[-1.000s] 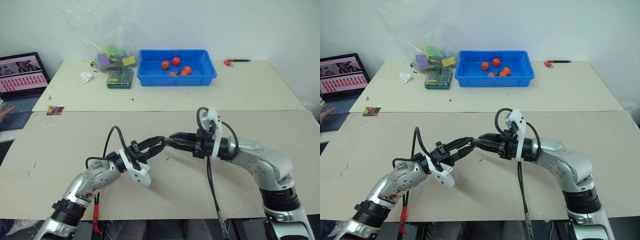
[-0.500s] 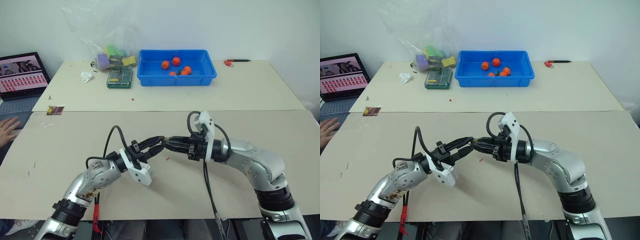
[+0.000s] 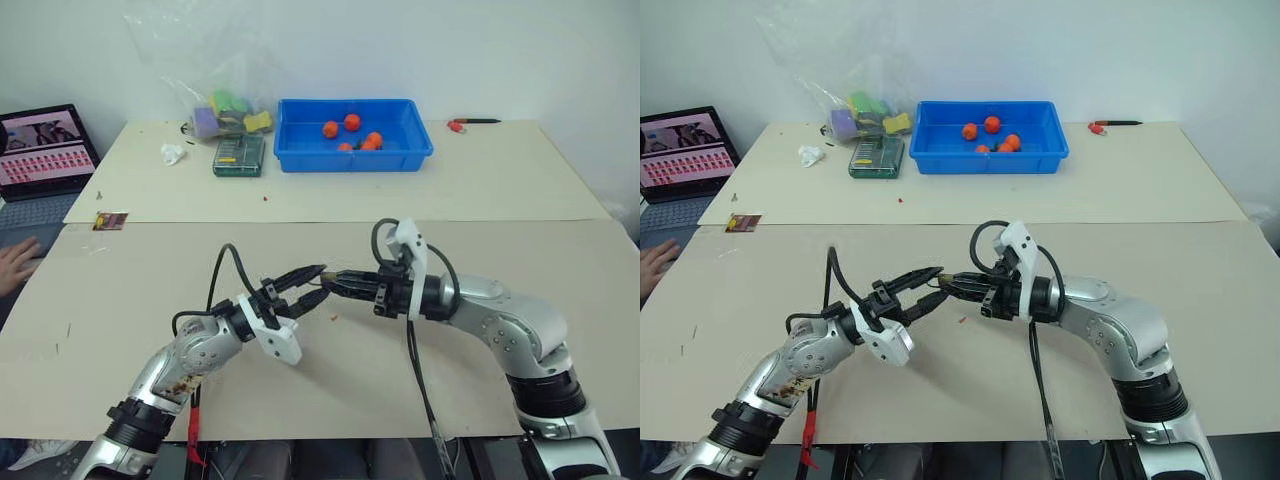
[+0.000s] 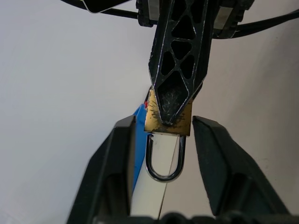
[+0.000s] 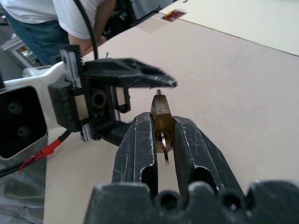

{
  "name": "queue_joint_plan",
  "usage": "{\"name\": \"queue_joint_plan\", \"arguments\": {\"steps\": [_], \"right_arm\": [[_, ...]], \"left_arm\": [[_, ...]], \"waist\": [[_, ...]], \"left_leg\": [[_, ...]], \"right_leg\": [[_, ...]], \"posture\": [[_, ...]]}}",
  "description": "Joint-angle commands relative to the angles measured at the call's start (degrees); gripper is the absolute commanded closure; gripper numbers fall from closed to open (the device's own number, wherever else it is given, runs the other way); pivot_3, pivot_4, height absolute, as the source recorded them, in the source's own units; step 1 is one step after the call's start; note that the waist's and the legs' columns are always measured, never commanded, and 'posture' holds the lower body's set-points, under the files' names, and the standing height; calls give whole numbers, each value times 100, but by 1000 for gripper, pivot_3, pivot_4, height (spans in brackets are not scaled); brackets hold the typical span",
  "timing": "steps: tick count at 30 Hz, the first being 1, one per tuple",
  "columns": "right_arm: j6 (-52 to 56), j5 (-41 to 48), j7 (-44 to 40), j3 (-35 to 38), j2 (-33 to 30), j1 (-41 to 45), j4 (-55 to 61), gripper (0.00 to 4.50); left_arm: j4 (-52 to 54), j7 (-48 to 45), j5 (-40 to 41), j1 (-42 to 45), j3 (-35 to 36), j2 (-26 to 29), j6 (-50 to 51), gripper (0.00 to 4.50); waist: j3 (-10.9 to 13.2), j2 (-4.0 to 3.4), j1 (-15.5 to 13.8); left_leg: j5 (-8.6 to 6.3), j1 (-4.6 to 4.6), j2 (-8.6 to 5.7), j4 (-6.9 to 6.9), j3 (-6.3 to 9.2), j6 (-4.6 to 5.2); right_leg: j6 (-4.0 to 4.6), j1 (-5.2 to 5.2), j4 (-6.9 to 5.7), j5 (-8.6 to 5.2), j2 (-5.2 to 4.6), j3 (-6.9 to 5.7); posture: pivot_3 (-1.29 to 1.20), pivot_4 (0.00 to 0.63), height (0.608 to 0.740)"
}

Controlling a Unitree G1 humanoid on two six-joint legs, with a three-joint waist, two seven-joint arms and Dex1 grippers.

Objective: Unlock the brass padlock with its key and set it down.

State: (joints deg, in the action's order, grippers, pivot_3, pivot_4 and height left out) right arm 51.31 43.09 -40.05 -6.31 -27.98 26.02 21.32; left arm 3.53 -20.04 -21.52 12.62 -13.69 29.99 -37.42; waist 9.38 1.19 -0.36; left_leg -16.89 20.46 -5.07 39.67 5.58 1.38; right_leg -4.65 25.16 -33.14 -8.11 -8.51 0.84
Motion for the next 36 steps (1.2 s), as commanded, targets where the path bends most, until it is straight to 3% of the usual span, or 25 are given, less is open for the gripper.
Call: {"name": "queue_joint_plan", "arguments": {"steps": [1, 3, 12, 22, 36], "right_arm": [[-31, 82, -81, 85, 18, 136, 136, 4410], [-32, 80, -131, 98, -22, 121, 135, 4410], [44, 377, -521, 430, -438, 13, 263, 4410], [222, 862, -848, 663, -873, -12, 445, 4410], [210, 895, -904, 583, -913, 24, 363, 4410]], "left_arm": [[151, -154, 362, -50, 13, -24, 100, 786], [147, -449, 745, -134, -2, 48, 280, 17], [125, -2163, 3237, -523, 263, 292, 2626, 17], [333, -2315, 5018, 67, 1028, -169, 5239, 17], [1536, -2534, 6089, -18, 1226, -45, 6958, 17]], "waist": [[0, 0, 4], [0, 0, 6], [4, -5, 76], [5, -5, 118], [6, -4, 111]], "left_leg": [[0, 0, 0, 0, 0, 0], [0, 0, 0, 0, 0, 0], [0, -1, 1, 0, 2, 1], [-1, -2, 2, 1, 4, 2], [-1, 0, 2, 0, 4, 1]], "right_leg": [[0, 0, 0, 0, 0, 0], [0, 0, 0, 0, 0, 0], [-5, -1, -3, -4, 1, -1], [-5, -3, -1, -4, 2, -1], [0, -1, 1, -4, 3, 1]], "posture": [[0, 150, 740], [0, 150, 740], [0, 150, 740], [0, 150, 740], [0, 150, 740]]}}
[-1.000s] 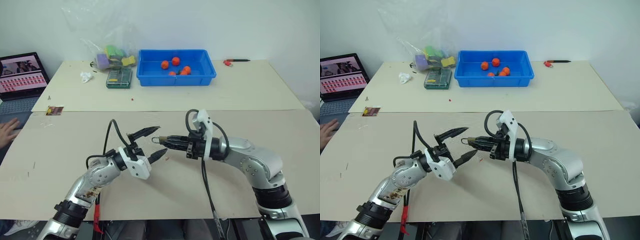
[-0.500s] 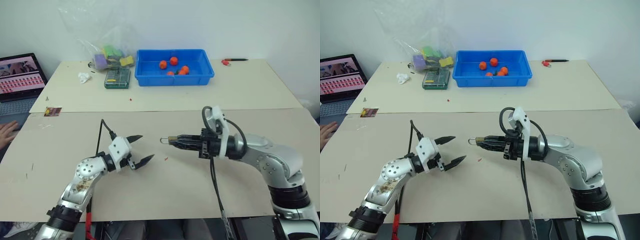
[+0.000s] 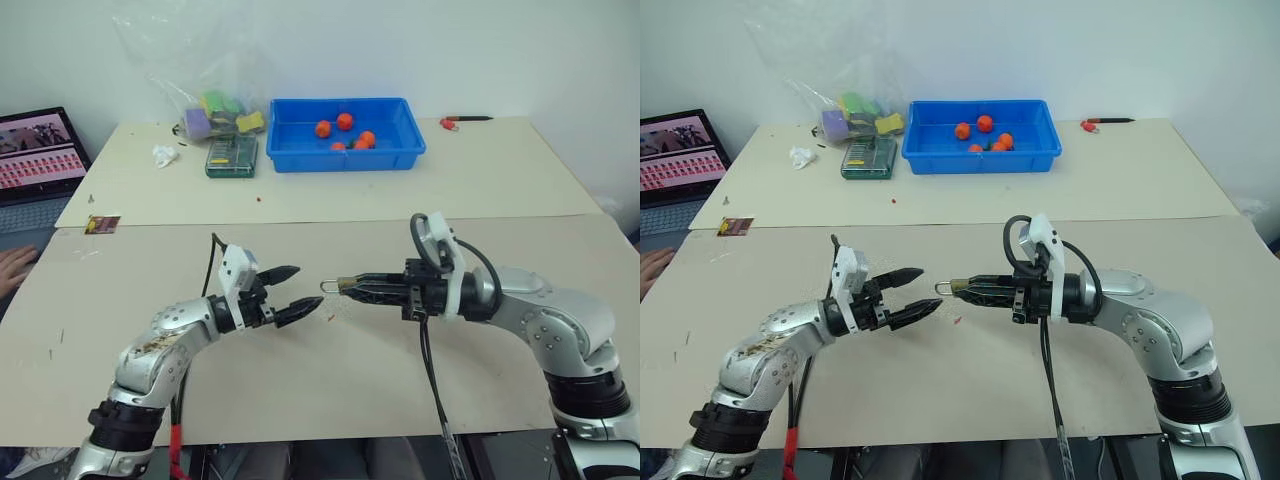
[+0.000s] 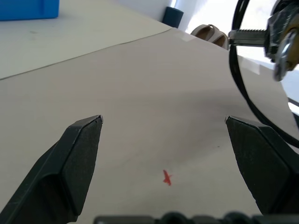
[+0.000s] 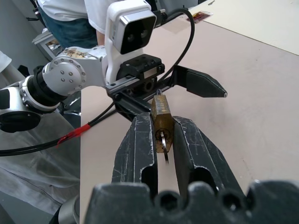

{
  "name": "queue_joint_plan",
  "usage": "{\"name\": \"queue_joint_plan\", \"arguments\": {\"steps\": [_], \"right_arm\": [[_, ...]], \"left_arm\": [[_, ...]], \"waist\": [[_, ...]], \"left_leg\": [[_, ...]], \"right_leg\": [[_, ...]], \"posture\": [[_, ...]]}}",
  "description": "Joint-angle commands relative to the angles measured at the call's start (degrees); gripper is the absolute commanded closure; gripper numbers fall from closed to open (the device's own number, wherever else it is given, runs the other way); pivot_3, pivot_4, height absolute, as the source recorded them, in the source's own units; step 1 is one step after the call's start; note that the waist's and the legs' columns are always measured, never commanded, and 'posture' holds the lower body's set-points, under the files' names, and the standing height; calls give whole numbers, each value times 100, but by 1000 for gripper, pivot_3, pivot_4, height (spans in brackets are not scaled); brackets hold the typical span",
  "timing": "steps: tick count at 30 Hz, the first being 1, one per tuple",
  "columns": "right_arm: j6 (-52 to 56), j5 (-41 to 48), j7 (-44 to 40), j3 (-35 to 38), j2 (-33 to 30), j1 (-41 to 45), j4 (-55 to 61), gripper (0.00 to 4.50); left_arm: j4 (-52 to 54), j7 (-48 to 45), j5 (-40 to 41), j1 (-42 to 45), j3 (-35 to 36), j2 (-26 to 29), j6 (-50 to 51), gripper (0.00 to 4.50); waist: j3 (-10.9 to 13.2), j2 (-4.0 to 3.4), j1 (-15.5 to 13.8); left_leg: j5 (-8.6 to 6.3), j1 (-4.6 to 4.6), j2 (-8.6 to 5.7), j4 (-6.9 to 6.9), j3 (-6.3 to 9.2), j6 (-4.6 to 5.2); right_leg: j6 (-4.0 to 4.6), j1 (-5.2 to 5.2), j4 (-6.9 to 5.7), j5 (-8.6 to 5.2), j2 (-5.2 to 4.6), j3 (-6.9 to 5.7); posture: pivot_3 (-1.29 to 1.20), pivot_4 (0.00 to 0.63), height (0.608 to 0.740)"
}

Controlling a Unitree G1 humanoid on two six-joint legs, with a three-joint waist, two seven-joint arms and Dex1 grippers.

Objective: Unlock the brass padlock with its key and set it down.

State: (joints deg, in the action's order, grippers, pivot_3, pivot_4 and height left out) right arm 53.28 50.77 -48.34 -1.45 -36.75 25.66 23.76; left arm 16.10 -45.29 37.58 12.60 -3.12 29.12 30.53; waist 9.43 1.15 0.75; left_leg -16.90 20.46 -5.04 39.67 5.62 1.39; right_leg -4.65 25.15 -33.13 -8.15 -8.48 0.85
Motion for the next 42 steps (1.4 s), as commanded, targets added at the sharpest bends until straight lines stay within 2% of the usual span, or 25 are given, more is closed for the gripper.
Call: {"name": "queue_joint_plan", "arguments": {"steps": [1, 12, 15, 20, 22, 24, 25, 26, 33, 42], "right_arm": [[12, 126, -83, 97, -36, 62, 111, 4410], [-36, 58, -132, 119, -68, 108, 16, 4410], [-39, 54, -114, 133, -70, 104, 9, 4410], [-48, 44, -121, 147, -104, 105, 5, 4410], [-53, 35, -114, 146, -110, 114, -7, 4410], [-58, 22, -116, 137, -110, 134, -30, 4410], [-58, 21, -114, 136, -111, 139, -33, 4410], [-49, 30, -112, 140, -111, 142, -32, 4410], [-14, 62, -133, 139, -141, 148, -16, 4410], [-11, 76, -182, 149, -245, 87, 49, 4410]], "left_arm": [[287, -4, 196, -17, 185, 42, 197, 17], [-213, 491, 44, 262, 618, -313, 121, 17], [-153, 470, 211, 270, 626, -380, 286, 712], [49, 392, 293, 161, 528, -458, 417, 2554], [114, 379, 350, 139, 503, -500, 481, 3140], [147, 379, 406, 150, 502, -533, 538, 3984], [174, 390, 460, 163, 506, -556, 579, 4319], [200, 413, 544, 180, 526, -583, 637, 4467], [473, 670, 2046, 485, 926, -702, 1681, 4467], [663, 815, 2410, 525, 805, -592, 2120, 4467]], "waist": [[0, 0, 0], [0, 1, -11], [0, 1, -11], [0, 1, -12], [0, 1, -11], [0, 1, -12], [0, 1, -12], [0, 1, -11], [1, 2, -11], [2, 3, -9]], "left_leg": [[0, 0, 0, 0, 0, 0], [0, 0, 0, 0, 0, -1], [0, 1, -1, 0, 0, -1], [-2, 2, -1, 0, 0, -3], [-2, 1, -1, 0, 0, -3], [-2, 1, -1, 0, 0, -3], [-2, 1, -1, 0, 0, -3], [-2, 1, -1, 0, 0, -3], [-2, 2, -1, 1, 2, -3], [-2, 1, -2, 0, 1, -4]], "right_leg": [[0, 0, 0, 0, 0, 0], [3, 0, 1, 0, 0, 0], [3, 0, 2, 0, 0, 0], [4, 0, 3, 1, 0, 0], [4, 0, 3, 1, 0, 0], [4, 0, 3, 0, 0, 1], [4, 0, 2, 0, 0, 1], [4, 0, 2, 0, 0, 1], [3, 0, 2, 0, 0, 1], [5, -1, 2, 0, 0, 1]], "posture": [[0, 150, 740], [0, 150, 740], [0, 150, 740], [0, 150, 740], [0, 150, 740], [0, 150, 740], [0, 150, 740], [0, 150, 740], [0, 150, 740], [0, 150, 740]]}}
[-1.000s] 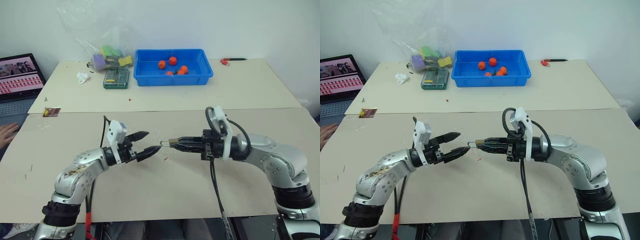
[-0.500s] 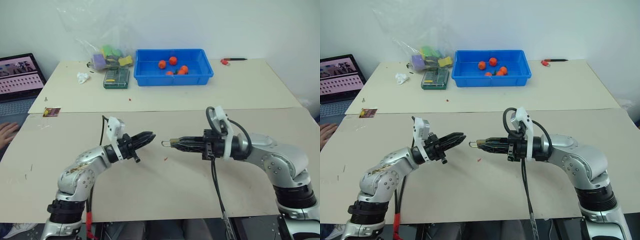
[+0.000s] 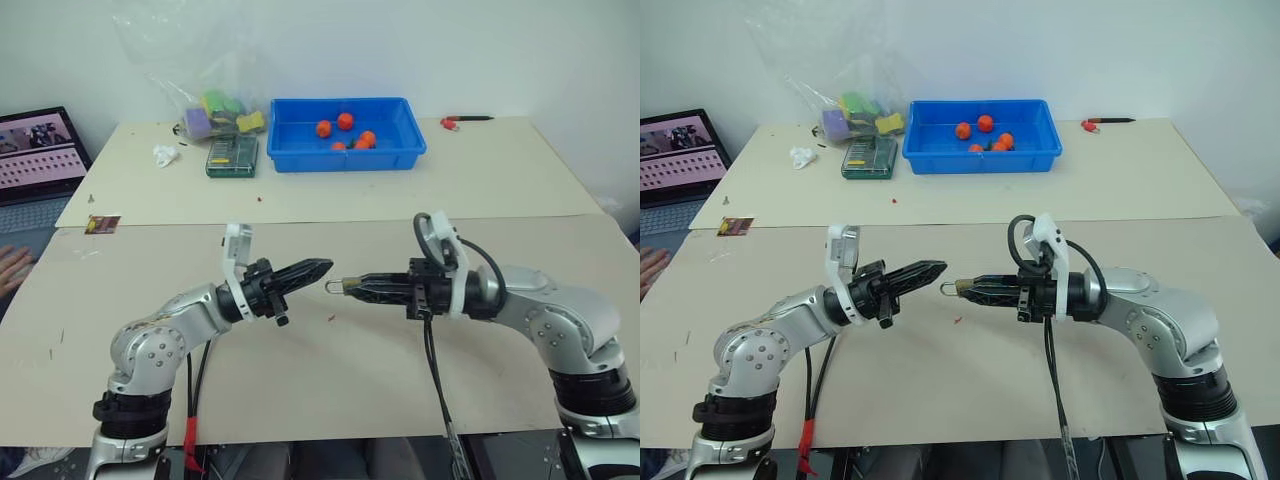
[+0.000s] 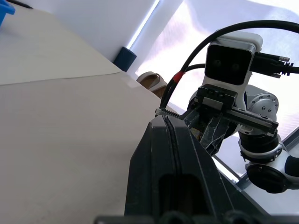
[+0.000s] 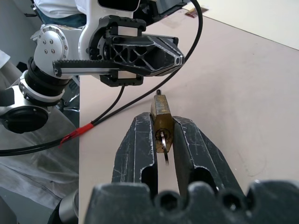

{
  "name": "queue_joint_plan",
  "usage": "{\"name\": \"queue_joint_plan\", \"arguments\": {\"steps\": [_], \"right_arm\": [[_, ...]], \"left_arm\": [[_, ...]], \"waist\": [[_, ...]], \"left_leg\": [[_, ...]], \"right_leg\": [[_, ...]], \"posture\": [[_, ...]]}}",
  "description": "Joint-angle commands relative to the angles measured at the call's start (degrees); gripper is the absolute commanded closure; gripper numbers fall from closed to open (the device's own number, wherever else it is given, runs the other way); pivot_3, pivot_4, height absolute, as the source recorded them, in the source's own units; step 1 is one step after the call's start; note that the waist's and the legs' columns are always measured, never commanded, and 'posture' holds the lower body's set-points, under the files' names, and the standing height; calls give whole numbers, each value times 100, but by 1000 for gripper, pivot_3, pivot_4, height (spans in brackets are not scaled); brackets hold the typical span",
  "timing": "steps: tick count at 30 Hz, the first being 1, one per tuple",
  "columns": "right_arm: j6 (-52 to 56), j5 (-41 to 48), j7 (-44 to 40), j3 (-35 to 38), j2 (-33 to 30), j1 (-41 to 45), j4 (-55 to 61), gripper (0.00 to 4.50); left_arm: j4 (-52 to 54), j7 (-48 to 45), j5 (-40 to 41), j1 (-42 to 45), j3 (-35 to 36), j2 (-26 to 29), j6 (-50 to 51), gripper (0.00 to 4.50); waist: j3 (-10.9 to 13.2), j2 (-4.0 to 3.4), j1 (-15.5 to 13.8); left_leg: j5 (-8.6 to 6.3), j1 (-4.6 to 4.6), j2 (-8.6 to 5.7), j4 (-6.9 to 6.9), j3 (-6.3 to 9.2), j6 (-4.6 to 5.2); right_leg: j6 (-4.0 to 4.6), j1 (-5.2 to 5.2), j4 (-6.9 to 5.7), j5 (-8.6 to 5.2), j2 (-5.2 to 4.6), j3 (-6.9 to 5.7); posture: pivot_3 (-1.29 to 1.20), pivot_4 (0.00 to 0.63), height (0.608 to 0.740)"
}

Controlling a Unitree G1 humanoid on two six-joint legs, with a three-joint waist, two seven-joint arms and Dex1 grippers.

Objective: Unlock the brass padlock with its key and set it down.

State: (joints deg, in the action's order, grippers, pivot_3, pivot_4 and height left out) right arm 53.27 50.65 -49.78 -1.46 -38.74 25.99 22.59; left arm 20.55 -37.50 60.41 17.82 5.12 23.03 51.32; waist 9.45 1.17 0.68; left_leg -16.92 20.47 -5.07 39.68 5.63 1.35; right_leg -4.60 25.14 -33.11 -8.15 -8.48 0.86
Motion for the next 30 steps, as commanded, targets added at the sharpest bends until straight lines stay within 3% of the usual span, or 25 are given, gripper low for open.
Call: {"name": "queue_joint_plan", "arguments": {"steps": [1, 14, 30], "right_arm": [[-6, 99, -33, 158, -51, 53, 174, 4410], [14, 132, 5, 213, -89, 71, 215, 4410], [63, 190, 21, 300, -146, 125, 235, 4410]], "left_arm": [[216, 46, 114, 0, -36, 17, 41, 4467], [454, -23, 557, -153, -243, 135, 401, 4467], [504, -38, 357, -353, -355, 213, 261, 4467]], "waist": [[0, 0, -2], [0, 0, -1], [0, 0, -5]], "left_leg": [[0, 0, 0, 0, 0, 0], [0, 0, 0, 0, 0, 0], [-1, 0, 1, -1, 0, -1]], "right_leg": [[0, 0, 0, 0, 0, 0], [2, 0, 0, -1, 0, 1], [4, 0, 0, -2, 0, 1]], "posture": [[0, 150, 740], [0, 150, 740], [0, 150, 740]]}}
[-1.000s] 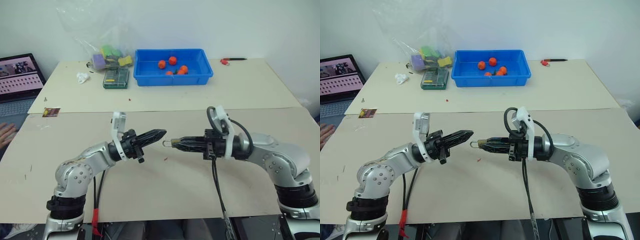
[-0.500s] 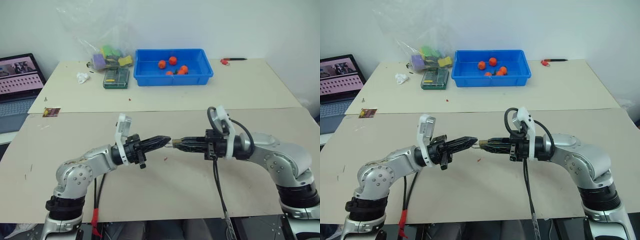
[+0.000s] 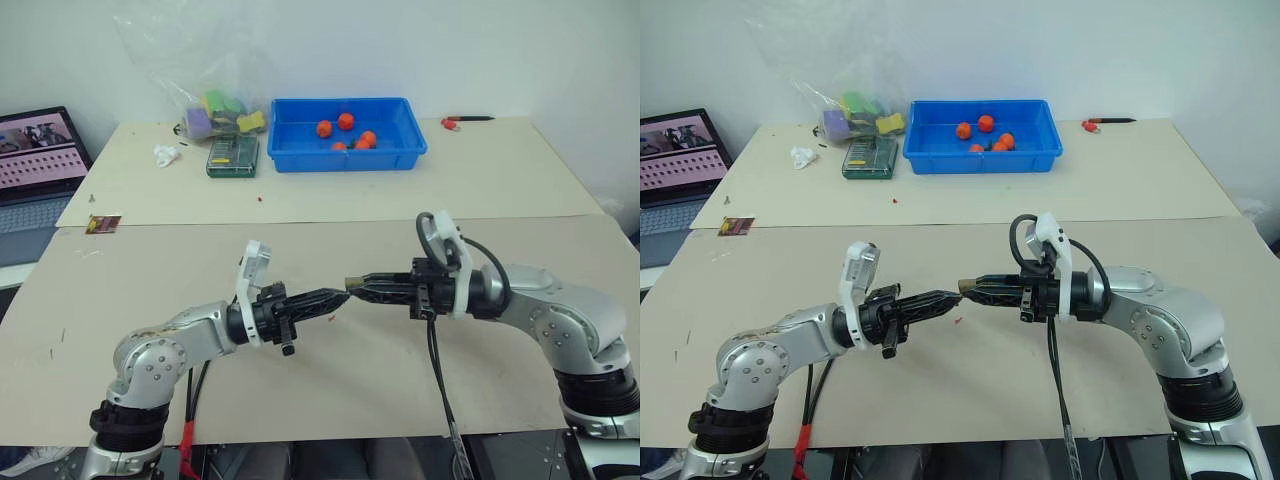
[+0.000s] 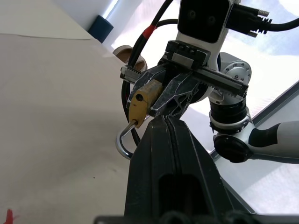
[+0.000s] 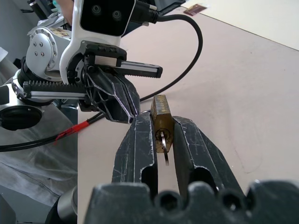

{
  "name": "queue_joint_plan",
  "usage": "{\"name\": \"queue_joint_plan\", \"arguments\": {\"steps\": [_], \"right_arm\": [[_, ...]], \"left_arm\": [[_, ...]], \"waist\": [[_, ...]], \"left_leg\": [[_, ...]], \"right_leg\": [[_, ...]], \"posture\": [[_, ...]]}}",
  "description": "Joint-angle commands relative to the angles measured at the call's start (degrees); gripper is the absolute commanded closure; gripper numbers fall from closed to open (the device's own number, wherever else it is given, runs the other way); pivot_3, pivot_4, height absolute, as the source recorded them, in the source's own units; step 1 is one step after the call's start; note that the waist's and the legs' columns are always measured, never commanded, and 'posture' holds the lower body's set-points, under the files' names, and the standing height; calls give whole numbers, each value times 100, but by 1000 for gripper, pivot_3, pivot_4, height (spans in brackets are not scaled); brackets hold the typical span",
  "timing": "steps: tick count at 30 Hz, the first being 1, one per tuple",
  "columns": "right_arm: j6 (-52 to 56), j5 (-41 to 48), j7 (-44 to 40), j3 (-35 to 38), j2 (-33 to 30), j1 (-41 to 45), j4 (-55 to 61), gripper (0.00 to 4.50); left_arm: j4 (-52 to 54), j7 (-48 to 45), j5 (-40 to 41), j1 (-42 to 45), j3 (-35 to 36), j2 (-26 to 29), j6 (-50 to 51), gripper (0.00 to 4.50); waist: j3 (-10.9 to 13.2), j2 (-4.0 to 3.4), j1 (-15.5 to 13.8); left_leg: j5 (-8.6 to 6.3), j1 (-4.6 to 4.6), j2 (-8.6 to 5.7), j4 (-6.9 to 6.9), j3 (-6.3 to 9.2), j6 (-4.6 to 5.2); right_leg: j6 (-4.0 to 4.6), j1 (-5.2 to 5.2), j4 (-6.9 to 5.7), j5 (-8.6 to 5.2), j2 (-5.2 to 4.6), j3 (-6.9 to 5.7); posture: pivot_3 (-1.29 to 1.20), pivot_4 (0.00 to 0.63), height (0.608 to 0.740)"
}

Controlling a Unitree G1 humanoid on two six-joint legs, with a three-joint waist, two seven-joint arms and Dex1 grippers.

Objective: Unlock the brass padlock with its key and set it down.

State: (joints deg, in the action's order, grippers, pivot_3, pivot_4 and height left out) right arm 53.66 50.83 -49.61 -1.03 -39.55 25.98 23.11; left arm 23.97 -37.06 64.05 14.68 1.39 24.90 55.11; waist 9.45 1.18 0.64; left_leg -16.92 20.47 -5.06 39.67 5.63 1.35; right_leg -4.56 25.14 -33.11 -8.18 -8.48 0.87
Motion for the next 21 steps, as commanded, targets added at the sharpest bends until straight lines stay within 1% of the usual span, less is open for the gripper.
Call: {"name": "queue_joint_plan", "arguments": {"steps": [1, 21], "right_arm": [[37, 192, 10, 278, -69, 139, 179, 4410], [218, 534, 183, 465, -98, 200, 263, 4410]], "left_arm": [[153, -82, -21, -41, 13, 25, -127, 4467], [51, -178, -424, -109, -92, -41, -364, 4467]], "waist": [[0, 0, -1], [0, 0, -2]], "left_leg": [[0, 0, 0, 0, 0, 0], [0, 0, 0, 0, 0, 0]], "right_leg": [[0, 0, 0, 0, 0, 0], [1, 0, 0, -1, 0, 0]], "posture": [[0, 150, 740], [0, 150, 740]]}}
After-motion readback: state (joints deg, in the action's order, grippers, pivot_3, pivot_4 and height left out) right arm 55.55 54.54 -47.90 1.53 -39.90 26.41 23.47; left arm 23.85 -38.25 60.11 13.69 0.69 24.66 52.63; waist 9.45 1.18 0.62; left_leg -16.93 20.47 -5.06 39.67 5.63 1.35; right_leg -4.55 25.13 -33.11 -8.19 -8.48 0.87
